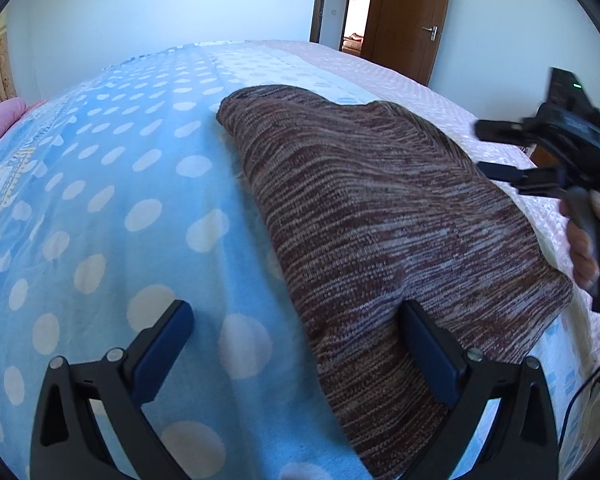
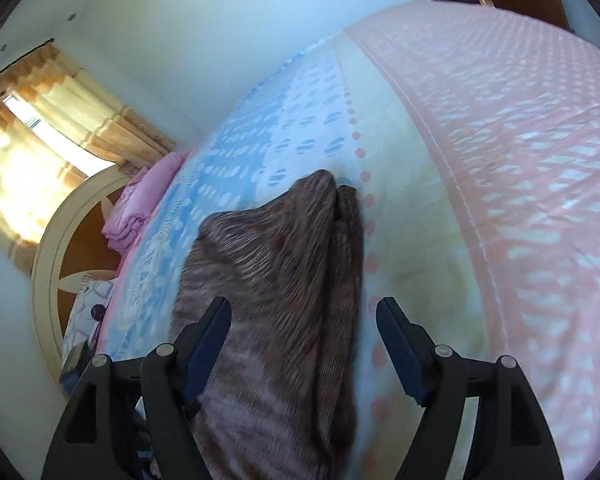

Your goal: Fold small clothes

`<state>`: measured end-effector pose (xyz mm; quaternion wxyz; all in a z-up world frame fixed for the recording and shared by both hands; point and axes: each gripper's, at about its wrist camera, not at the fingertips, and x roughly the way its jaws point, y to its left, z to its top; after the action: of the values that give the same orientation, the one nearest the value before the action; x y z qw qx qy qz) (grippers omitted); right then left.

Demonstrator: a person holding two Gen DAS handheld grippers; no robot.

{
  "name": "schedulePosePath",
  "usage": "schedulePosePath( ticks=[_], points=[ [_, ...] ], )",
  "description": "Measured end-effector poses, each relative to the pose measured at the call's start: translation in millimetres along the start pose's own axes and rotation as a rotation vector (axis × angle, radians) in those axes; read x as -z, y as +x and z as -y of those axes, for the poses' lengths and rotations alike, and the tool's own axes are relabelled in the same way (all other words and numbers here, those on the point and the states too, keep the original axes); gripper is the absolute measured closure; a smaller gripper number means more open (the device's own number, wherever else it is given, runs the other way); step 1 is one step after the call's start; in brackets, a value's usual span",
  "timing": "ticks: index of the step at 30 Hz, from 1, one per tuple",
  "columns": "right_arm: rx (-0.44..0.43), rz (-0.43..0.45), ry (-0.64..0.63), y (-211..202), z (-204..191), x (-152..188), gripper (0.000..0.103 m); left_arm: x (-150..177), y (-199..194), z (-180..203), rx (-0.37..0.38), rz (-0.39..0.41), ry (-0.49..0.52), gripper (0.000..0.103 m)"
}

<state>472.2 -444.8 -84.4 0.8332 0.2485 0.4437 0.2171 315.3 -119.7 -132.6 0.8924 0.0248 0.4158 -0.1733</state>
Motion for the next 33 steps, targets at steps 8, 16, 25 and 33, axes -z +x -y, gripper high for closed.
schedulePosePath(
  ticks=[8, 16, 25, 33],
  points=[
    [0.048, -0.011, -0.058, 50.2, -6.0, -24.3, 0.030, -4.0, 3.6, -2.3, 0.021, -0.007, 0.000, 0.000],
    [-0.080, -0.048, 0.012, 61.3, 13.9, -28.7, 0.072, -5.4, -1.9, 15.2, 0.137, 0.010, 0.087, 0.046],
    [-0.134, 0.017, -0.021, 38.9, -22.8, -20.9, 0.076, -11.3, -21.7, -1.1, 0.185, 0.006, -0.037, 0.074],
    [-0.197, 0.026, -0.087, 13.6, -79.0, 3.4, 0.076, -2.6, -63.7, -14.4, 0.141, 0.000, -0.050, 0.075]
  ],
)
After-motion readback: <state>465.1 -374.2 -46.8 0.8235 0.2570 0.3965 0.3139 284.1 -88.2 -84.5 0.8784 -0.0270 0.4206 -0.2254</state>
